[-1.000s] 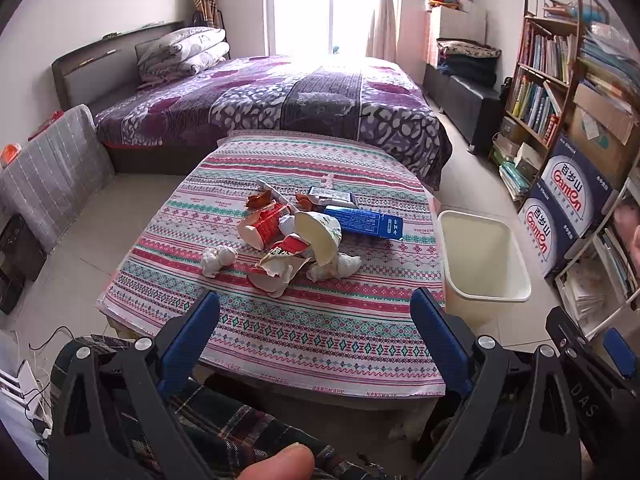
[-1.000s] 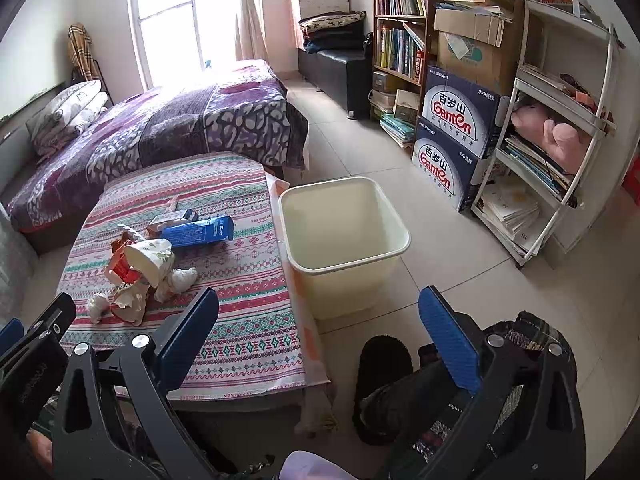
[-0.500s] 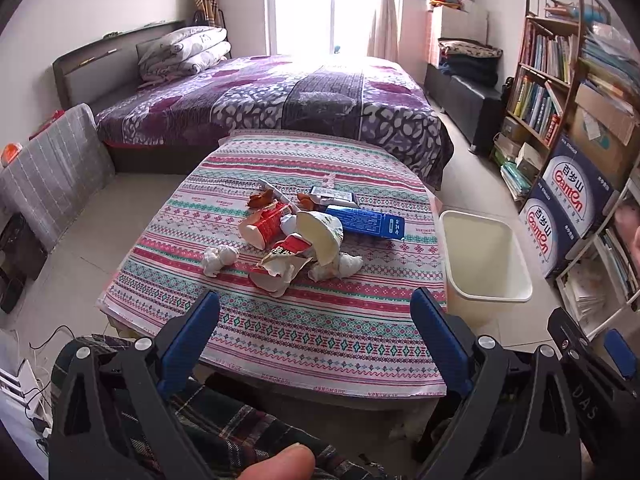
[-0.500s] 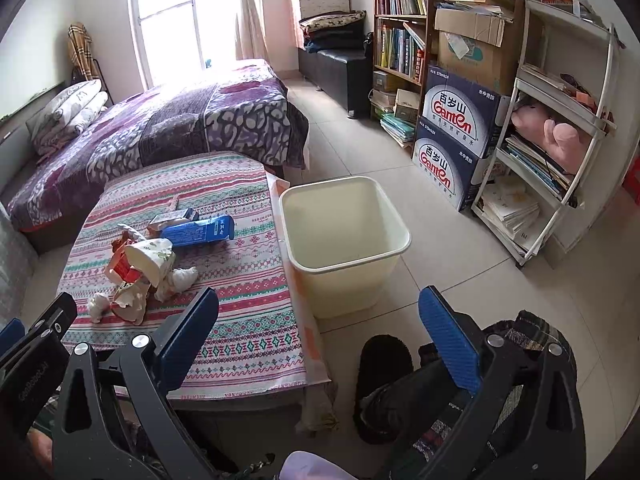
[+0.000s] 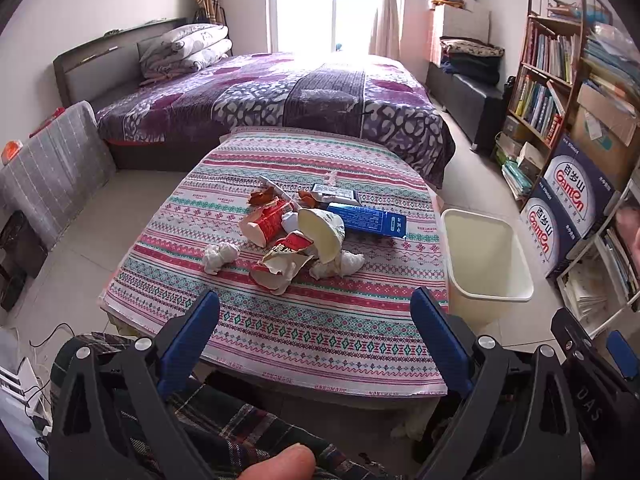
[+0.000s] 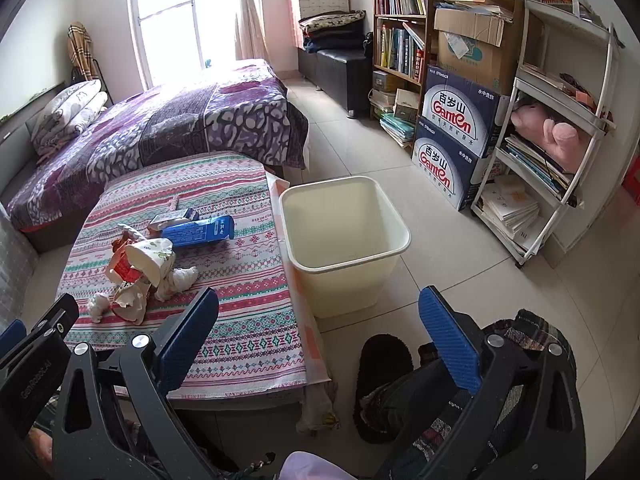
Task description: Collect trash
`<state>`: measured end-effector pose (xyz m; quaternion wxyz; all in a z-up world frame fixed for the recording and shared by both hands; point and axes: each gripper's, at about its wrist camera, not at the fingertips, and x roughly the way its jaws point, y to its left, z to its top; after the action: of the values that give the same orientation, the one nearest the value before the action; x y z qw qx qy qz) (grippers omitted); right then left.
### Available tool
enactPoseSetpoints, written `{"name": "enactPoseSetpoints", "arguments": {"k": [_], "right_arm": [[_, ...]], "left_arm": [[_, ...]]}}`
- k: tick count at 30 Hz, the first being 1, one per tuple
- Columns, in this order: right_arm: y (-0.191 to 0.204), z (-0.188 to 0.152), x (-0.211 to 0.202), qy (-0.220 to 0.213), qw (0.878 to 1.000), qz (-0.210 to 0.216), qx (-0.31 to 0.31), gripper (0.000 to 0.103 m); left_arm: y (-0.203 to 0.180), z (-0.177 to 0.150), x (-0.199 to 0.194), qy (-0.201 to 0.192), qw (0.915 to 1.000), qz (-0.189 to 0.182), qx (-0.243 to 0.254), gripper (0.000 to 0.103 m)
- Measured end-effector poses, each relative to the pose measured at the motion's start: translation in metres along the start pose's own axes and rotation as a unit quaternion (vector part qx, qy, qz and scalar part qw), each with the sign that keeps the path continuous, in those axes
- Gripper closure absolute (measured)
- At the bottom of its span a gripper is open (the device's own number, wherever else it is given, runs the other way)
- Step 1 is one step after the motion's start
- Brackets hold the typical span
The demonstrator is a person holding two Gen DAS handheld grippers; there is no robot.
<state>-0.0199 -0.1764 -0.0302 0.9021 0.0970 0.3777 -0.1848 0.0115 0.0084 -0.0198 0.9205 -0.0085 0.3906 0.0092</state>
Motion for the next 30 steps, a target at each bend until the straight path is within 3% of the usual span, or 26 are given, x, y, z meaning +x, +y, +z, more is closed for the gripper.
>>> {"name": "enactPoseSetpoints", "arguments": {"k": [30], "right_arm": [[0.0012, -0.0019, 0.0026, 0.001, 1.0, -0.001, 0.0, 0.007]], "left_arm": [[0.0015, -0.0038, 0.009, 0.009, 1.0, 0.002, 0.0, 0.01]]}}
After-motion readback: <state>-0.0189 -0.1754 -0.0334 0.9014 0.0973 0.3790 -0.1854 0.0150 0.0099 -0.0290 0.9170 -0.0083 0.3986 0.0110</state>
